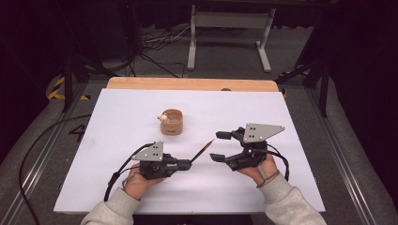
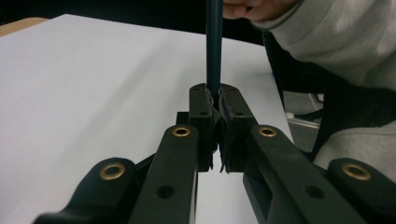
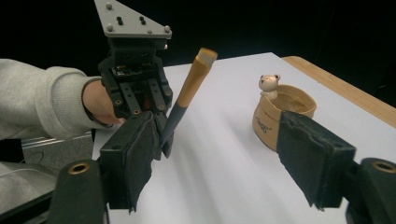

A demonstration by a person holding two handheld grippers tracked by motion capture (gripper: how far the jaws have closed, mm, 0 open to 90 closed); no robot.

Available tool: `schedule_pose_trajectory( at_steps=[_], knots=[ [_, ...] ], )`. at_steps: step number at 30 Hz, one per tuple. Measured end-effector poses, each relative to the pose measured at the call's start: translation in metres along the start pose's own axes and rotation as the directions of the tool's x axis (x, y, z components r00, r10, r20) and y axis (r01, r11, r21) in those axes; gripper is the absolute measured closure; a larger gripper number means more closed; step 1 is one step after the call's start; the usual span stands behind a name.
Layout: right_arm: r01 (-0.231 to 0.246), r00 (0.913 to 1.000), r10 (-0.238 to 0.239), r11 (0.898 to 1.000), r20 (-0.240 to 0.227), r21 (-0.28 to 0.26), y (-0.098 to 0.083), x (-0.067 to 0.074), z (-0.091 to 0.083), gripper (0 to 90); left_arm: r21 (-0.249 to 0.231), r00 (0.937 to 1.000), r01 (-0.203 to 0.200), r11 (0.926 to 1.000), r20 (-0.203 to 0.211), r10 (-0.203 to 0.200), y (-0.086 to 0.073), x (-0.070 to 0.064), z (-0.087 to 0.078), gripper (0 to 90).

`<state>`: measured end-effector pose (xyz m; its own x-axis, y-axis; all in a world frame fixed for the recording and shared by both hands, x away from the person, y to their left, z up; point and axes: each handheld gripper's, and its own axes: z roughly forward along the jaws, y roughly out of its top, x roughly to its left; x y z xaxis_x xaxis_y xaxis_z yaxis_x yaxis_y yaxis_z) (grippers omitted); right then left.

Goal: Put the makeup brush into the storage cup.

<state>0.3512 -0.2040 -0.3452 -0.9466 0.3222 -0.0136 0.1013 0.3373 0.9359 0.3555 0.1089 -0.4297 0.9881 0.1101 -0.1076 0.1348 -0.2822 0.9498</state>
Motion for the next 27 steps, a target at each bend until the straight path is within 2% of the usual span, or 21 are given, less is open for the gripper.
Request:
schedule_pose_trajectory(
  at_steps=[3,6,11,12,17,22,27],
  knots=[
    [-0.006,1.0000,0.006,1.000,-0.008,-0.021,-0.002,0.001,0.002,31.0,-0.019,1.0000,0.001,0.9998,0.009,-0.001,-0.001,0.000,0.002,85.0],
    [-0.018,0.9997,0.017,0.998,-0.017,-0.065,-0.003,0.001,0.003,35.8,-0.029,0.9999,0.005,0.9996,0.016,-0.004,-0.001,0.000,0.005,85.0],
    [-0.039,0.9985,0.034,0.992,-0.043,-0.123,-0.004,0.002,0.004,47.4,-0.038,0.9998,0.001,0.9993,0.019,0.000,-0.003,-0.001,0.007,85.0],
    [-0.042,0.9981,0.036,0.990,-0.049,-0.133,-0.004,0.003,0.005,51.3,-0.055,0.9999,-0.010,0.9985,0.012,0.011,-0.004,-0.001,0.007,85.0],
    [-0.075,0.9951,0.064,0.986,-0.075,-0.148,-0.003,0.004,0.008,61.8,-0.059,0.9999,-0.010,0.9982,0.008,0.011,-0.006,-0.001,0.007,85.0],
    [-0.083,0.9926,0.068,0.985,-0.101,-0.152,-0.004,0.006,0.012,64.9,-0.064,0.9999,-0.010,0.9979,0.010,0.011,-0.007,-0.001,0.007,85.0],
    [-0.080,0.9923,0.063,0.983,-0.106,-0.163,-0.005,0.007,0.015,67.2,-0.061,0.9999,-0.002,0.9981,0.010,0.003,-0.008,-0.002,0.009,85.0]
  ],
)
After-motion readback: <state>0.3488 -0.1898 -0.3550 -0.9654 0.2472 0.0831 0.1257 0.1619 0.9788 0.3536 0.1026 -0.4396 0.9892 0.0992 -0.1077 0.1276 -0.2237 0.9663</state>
